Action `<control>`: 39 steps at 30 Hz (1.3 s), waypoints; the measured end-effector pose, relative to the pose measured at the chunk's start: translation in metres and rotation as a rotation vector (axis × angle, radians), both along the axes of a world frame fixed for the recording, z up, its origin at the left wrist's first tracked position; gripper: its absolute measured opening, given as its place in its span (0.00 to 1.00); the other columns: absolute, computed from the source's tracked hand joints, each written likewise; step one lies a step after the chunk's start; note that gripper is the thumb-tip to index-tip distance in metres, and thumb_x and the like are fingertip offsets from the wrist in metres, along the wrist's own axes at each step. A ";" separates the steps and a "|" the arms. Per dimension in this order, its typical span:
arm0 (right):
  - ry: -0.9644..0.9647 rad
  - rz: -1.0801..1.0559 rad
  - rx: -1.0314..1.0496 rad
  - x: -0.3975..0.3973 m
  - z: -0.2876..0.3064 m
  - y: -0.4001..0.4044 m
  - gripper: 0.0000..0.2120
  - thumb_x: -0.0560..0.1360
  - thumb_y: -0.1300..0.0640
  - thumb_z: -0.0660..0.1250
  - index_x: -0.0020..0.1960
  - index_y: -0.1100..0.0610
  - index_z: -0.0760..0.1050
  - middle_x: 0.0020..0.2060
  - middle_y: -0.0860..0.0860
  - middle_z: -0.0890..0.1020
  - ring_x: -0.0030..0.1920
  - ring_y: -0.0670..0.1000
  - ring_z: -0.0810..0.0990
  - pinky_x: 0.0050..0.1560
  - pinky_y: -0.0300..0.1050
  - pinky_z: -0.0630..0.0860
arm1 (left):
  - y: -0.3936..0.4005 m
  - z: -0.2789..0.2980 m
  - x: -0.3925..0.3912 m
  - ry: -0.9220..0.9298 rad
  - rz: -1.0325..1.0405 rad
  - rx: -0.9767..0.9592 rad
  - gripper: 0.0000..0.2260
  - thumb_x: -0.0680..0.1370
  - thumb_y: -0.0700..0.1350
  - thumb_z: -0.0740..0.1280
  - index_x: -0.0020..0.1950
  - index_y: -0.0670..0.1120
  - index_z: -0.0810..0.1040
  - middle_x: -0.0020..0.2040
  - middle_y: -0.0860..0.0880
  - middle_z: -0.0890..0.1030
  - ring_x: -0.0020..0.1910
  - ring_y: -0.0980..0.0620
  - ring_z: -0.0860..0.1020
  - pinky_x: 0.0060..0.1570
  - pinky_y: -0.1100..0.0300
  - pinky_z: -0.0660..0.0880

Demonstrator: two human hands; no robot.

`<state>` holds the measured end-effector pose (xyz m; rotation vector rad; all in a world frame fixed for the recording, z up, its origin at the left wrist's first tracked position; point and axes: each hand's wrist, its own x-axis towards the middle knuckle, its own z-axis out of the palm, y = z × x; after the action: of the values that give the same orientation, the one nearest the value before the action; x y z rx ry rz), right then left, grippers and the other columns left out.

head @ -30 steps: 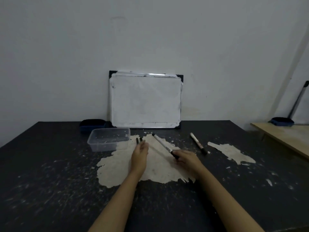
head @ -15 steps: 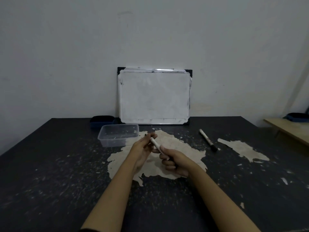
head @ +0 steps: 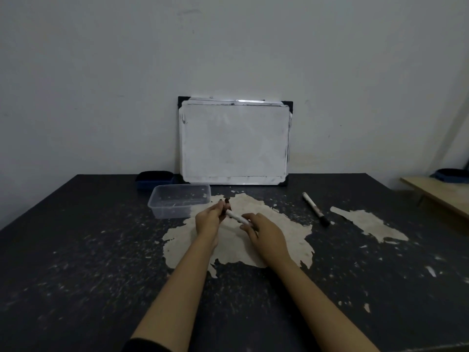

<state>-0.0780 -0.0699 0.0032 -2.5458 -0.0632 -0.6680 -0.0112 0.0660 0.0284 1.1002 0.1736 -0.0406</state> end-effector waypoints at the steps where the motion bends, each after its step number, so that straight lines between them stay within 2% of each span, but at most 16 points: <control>1: -0.005 0.001 0.013 0.000 0.000 -0.003 0.14 0.80 0.48 0.64 0.63 0.50 0.78 0.46 0.49 0.80 0.40 0.45 0.73 0.34 0.32 0.64 | 0.002 -0.002 0.002 -0.004 0.035 0.038 0.10 0.77 0.40 0.68 0.52 0.34 0.82 0.42 0.44 0.83 0.41 0.52 0.80 0.45 0.64 0.78; 3: 0.024 0.002 0.081 0.000 -0.001 -0.008 0.13 0.80 0.48 0.65 0.61 0.50 0.79 0.45 0.48 0.80 0.40 0.45 0.75 0.35 0.34 0.65 | 0.008 -0.009 0.004 -0.059 0.065 0.197 0.09 0.76 0.45 0.70 0.49 0.40 0.84 0.42 0.46 0.84 0.42 0.52 0.80 0.48 0.59 0.78; 5: 0.046 0.008 0.190 0.000 0.000 -0.014 0.10 0.79 0.50 0.65 0.57 0.50 0.79 0.43 0.48 0.81 0.38 0.44 0.75 0.35 0.36 0.66 | 0.014 -0.015 0.000 -0.176 0.062 0.469 0.07 0.74 0.49 0.72 0.45 0.47 0.84 0.41 0.50 0.84 0.43 0.53 0.81 0.49 0.56 0.80; 7: 0.045 0.022 0.306 0.000 -0.001 -0.020 0.08 0.79 0.55 0.65 0.56 0.52 0.79 0.43 0.50 0.81 0.39 0.45 0.76 0.36 0.38 0.68 | 0.019 -0.021 -0.008 -0.303 0.024 0.650 0.08 0.72 0.50 0.74 0.45 0.47 0.85 0.42 0.51 0.84 0.44 0.53 0.82 0.46 0.58 0.80; 10: 0.089 0.011 0.327 0.003 -0.001 -0.030 0.13 0.79 0.57 0.63 0.62 0.53 0.78 0.50 0.54 0.79 0.44 0.45 0.73 0.40 0.34 0.65 | 0.019 -0.026 -0.017 -0.429 -0.094 0.842 0.08 0.70 0.49 0.76 0.45 0.47 0.86 0.43 0.52 0.84 0.44 0.57 0.81 0.45 0.64 0.78; 13: 0.124 0.031 0.320 0.004 0.001 -0.033 0.15 0.80 0.57 0.63 0.65 0.52 0.78 0.51 0.54 0.80 0.46 0.46 0.74 0.40 0.33 0.66 | 0.017 -0.032 -0.015 -0.517 -0.135 0.992 0.10 0.68 0.48 0.77 0.46 0.47 0.87 0.43 0.51 0.86 0.41 0.61 0.80 0.48 0.62 0.80; 15: 0.126 0.047 0.409 0.000 0.003 -0.033 0.14 0.80 0.56 0.64 0.64 0.50 0.77 0.50 0.51 0.80 0.44 0.47 0.78 0.38 0.33 0.71 | 0.015 -0.032 -0.015 -0.531 -0.120 1.028 0.13 0.66 0.49 0.78 0.48 0.45 0.87 0.44 0.51 0.86 0.40 0.63 0.80 0.48 0.62 0.81; 18: 0.123 0.051 0.658 -0.002 0.006 -0.033 0.07 0.79 0.56 0.67 0.57 0.51 0.76 0.48 0.54 0.82 0.37 0.49 0.80 0.32 0.34 0.76 | 0.015 -0.030 -0.016 -0.503 -0.115 1.033 0.19 0.65 0.51 0.79 0.52 0.44 0.85 0.46 0.52 0.82 0.42 0.62 0.77 0.42 0.73 0.74; 20: 0.108 0.051 0.741 -0.002 0.009 -0.033 0.05 0.78 0.56 0.69 0.54 0.51 0.78 0.46 0.56 0.84 0.35 0.49 0.80 0.33 0.38 0.77 | 0.016 -0.028 -0.018 -0.481 -0.093 0.979 0.17 0.69 0.53 0.76 0.54 0.44 0.84 0.46 0.52 0.81 0.42 0.61 0.77 0.40 0.73 0.73; 23: 0.048 0.107 0.795 -0.001 0.018 -0.032 0.05 0.76 0.56 0.72 0.52 0.52 0.83 0.43 0.55 0.86 0.33 0.50 0.81 0.38 0.44 0.80 | 0.016 -0.025 -0.016 -0.420 -0.013 0.805 0.15 0.79 0.52 0.64 0.54 0.44 0.83 0.50 0.47 0.83 0.46 0.56 0.79 0.44 0.65 0.75; 24: 0.026 0.125 0.789 -0.001 0.023 -0.030 0.06 0.76 0.56 0.73 0.52 0.53 0.84 0.42 0.55 0.86 0.33 0.49 0.81 0.39 0.44 0.81 | 0.015 -0.022 -0.013 -0.340 -0.018 0.655 0.16 0.81 0.51 0.61 0.56 0.42 0.83 0.51 0.45 0.83 0.48 0.53 0.79 0.46 0.64 0.74; 27: -0.057 0.135 0.774 -0.001 0.045 -0.020 0.05 0.73 0.54 0.75 0.47 0.54 0.86 0.35 0.53 0.86 0.31 0.47 0.81 0.36 0.40 0.80 | 0.012 -0.007 -0.008 -0.032 -0.152 -0.037 0.20 0.84 0.48 0.56 0.57 0.34 0.79 0.53 0.38 0.82 0.54 0.45 0.80 0.55 0.60 0.76; 29: -0.155 0.130 0.754 0.000 0.060 -0.011 0.07 0.72 0.53 0.76 0.44 0.57 0.85 0.33 0.54 0.84 0.31 0.48 0.81 0.34 0.41 0.79 | 0.014 0.000 -0.006 0.088 -0.263 -0.277 0.22 0.84 0.49 0.54 0.54 0.32 0.78 0.53 0.37 0.81 0.52 0.44 0.80 0.62 0.55 0.74; 34: -0.360 0.191 0.662 0.007 0.079 0.009 0.13 0.78 0.50 0.69 0.47 0.61 0.82 0.36 0.60 0.82 0.37 0.60 0.82 0.37 0.51 0.81 | 0.022 0.010 -0.011 0.171 -0.432 -0.434 0.24 0.84 0.50 0.54 0.64 0.29 0.72 0.62 0.32 0.77 0.58 0.40 0.78 0.63 0.51 0.72; 37: -0.251 0.189 0.507 0.014 0.072 0.017 0.15 0.78 0.50 0.69 0.44 0.63 0.80 0.33 0.61 0.79 0.34 0.60 0.78 0.37 0.59 0.77 | 0.022 0.012 -0.013 0.169 -0.473 -0.494 0.21 0.83 0.46 0.57 0.65 0.29 0.70 0.61 0.31 0.77 0.58 0.38 0.79 0.59 0.49 0.75; 39: -0.244 0.155 0.572 0.017 0.068 0.019 0.17 0.79 0.49 0.68 0.43 0.64 0.79 0.32 0.63 0.78 0.33 0.62 0.76 0.37 0.61 0.75 | 0.023 0.011 -0.015 0.142 -0.503 -0.460 0.18 0.83 0.44 0.59 0.65 0.30 0.71 0.57 0.32 0.80 0.57 0.40 0.81 0.55 0.52 0.80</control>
<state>-0.0613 -0.0513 0.0715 -1.8873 -0.1305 -0.7981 -0.0260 0.0893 0.0390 0.6574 0.0069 -0.5826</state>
